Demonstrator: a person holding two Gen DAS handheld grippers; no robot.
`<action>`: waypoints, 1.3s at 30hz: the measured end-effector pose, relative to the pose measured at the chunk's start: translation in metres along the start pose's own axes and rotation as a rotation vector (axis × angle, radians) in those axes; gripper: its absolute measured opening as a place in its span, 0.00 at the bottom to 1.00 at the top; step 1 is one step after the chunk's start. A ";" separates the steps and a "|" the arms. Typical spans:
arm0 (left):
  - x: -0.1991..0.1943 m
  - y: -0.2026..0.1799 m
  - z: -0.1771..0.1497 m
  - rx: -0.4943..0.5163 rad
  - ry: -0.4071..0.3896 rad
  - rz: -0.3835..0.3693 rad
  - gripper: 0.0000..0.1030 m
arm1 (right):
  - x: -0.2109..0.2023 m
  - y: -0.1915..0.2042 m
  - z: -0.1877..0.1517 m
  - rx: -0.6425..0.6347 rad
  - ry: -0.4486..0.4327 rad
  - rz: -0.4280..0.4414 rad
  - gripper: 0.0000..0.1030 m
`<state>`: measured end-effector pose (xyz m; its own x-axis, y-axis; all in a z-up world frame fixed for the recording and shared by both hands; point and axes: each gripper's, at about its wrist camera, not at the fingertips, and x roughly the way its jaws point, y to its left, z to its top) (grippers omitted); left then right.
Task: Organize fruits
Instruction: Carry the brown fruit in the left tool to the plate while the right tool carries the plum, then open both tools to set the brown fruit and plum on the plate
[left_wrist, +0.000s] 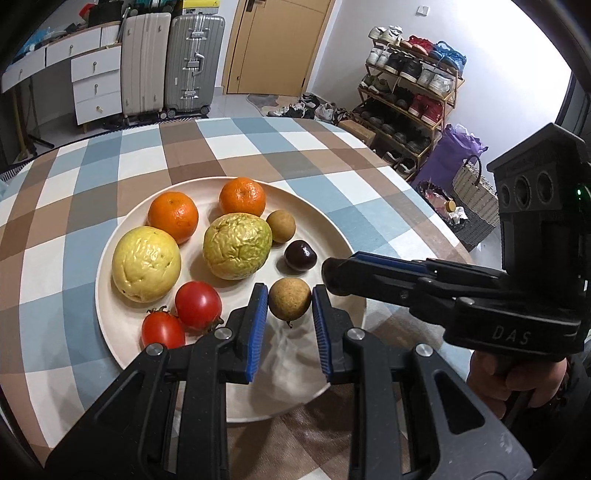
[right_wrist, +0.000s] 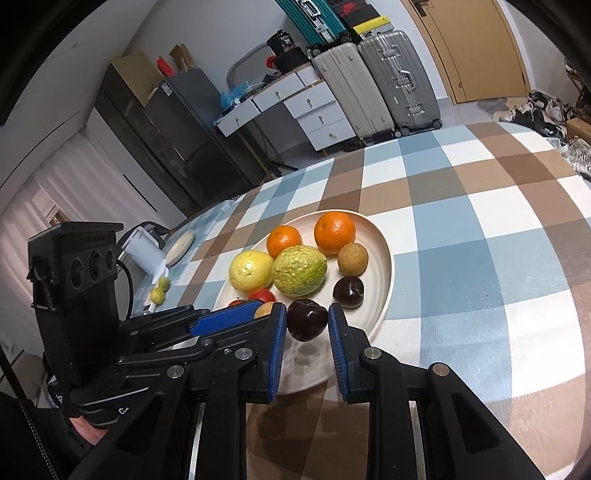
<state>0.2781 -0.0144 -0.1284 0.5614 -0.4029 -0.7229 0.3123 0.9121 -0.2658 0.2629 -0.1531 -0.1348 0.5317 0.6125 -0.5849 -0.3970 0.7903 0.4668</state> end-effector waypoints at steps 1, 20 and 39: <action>0.002 0.000 0.001 -0.001 0.002 -0.002 0.21 | 0.002 -0.001 0.001 0.002 0.006 -0.001 0.23; 0.001 0.002 0.007 -0.011 -0.010 -0.006 0.25 | 0.017 -0.014 0.007 0.038 0.032 -0.037 0.35; -0.102 -0.026 -0.014 -0.008 -0.158 0.066 0.68 | -0.085 0.029 -0.016 -0.014 -0.217 -0.077 0.76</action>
<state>0.2018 0.0037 -0.0566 0.6944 -0.3486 -0.6295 0.2652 0.9372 -0.2265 0.1947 -0.1821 -0.0822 0.7087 0.5339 -0.4612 -0.3589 0.8356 0.4158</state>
